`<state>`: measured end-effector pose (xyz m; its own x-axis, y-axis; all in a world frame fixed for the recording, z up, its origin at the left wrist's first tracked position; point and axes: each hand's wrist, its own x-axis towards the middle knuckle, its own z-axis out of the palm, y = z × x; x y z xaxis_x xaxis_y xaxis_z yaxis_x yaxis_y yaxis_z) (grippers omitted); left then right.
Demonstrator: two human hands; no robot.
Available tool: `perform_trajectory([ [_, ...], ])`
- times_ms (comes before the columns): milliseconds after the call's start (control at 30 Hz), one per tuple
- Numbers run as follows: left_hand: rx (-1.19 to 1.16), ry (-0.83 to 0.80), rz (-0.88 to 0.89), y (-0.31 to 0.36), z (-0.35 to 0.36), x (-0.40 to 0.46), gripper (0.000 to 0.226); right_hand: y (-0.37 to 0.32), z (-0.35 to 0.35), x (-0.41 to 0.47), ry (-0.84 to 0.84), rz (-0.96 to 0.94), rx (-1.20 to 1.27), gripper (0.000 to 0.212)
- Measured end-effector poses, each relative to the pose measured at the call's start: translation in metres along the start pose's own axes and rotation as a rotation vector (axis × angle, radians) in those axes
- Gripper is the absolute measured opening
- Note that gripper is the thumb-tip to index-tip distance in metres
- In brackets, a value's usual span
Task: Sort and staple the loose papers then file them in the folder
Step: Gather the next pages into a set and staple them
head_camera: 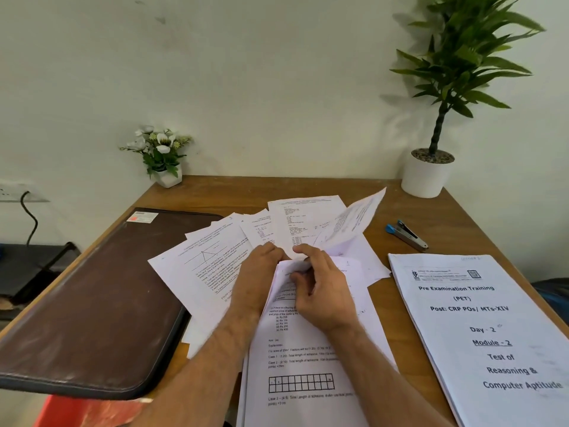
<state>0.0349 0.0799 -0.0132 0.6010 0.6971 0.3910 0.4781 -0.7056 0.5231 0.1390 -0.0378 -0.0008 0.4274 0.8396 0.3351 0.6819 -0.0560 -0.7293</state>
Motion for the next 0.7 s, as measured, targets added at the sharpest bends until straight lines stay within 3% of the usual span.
perform_trajectory([
  [200,-0.124,-0.129,-0.043,0.004,-0.001,0.006,0.032,0.0,0.0,0.004,0.035,0.01,-0.003,0.039],
  [300,-0.017,-0.152,-0.005,0.006,-0.006,0.007,0.03,0.0,0.001,0.005,0.064,0.02,-0.034,0.028],
  [433,-0.163,-0.114,-0.081,0.008,-0.011,0.007,0.024,0.002,-0.002,0.005,0.075,0.038,-0.005,0.042],
  [567,0.047,-0.121,0.01,0.006,-0.006,0.004,0.026,-0.001,-0.003,0.002,0.038,-0.009,0.029,0.06],
  [633,0.009,-0.098,0.034,0.005,-0.006,0.003,0.02,-0.003,-0.002,0.004,0.032,0.014,0.002,0.058],
  [700,-0.176,-0.063,-0.013,0.005,-0.007,0.001,0.019,-0.002,-0.002,0.006,0.045,0.065,-0.007,0.049],
])
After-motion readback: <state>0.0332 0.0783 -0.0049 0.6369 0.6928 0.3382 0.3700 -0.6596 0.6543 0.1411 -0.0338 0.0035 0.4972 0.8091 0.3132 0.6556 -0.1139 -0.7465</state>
